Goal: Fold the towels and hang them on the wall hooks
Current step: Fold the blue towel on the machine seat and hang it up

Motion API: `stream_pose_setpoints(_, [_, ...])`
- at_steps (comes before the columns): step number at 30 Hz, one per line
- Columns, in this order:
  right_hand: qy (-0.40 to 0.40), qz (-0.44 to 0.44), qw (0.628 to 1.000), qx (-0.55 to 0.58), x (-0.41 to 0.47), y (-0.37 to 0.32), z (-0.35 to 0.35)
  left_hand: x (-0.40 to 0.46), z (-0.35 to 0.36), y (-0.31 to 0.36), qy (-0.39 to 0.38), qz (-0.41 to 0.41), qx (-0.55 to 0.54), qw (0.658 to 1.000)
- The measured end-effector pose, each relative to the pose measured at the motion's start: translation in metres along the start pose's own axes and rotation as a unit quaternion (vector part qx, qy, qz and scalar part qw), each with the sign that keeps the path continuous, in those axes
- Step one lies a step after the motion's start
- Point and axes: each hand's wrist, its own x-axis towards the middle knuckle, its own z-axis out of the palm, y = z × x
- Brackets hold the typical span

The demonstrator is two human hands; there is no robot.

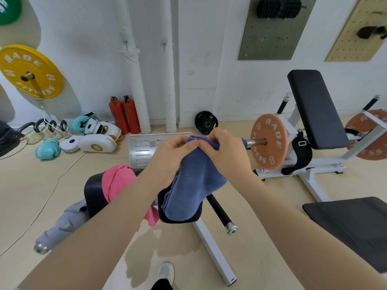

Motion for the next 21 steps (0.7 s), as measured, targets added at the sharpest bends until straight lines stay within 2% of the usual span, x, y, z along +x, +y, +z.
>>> stream_pose_setpoints(3, [-0.071,-0.014,0.997,-0.020,-0.002,0.007,-0.009,-0.003,-0.006,0.003,-0.015,0.010,0.004,1.000])
stream_pose_setpoints(6, [-0.129,-0.078,0.986,-0.073,-0.004,0.018,-0.019,-0.004,-0.012,0.005,0.021,0.020,-0.012,0.999])
stream_pose_setpoints(9, [-0.188,-0.069,0.977,-0.075,-0.006,0.025,-0.031,-0.003,-0.022,0.007,0.041,0.026,-0.001,0.999])
stream_pose_setpoints(14, [-0.181,-0.066,0.975,-0.107,-0.004,0.038,-0.037,-0.004,-0.034,0.000,0.055,0.015,0.027,0.998])
stream_pose_setpoints(16, [-0.169,-0.032,0.984,-0.048,-0.004,0.035,-0.036,-0.004,-0.038,-0.006,0.073,0.010,0.039,0.996])
stream_pose_setpoints(18, [-0.153,0.026,0.979,0.129,-0.005,0.030,-0.035,-0.003,-0.041,-0.010,0.093,0.005,0.036,0.995])
stream_pose_setpoints(20, [-0.161,0.082,0.923,0.341,-0.002,0.030,-0.036,-0.003,-0.044,-0.010,0.089,0.003,0.024,0.996])
stream_pose_setpoints(21, [-0.172,0.106,0.888,0.413,0.001,0.032,-0.036,-0.005,-0.044,-0.009,0.076,0.003,0.013,0.997])
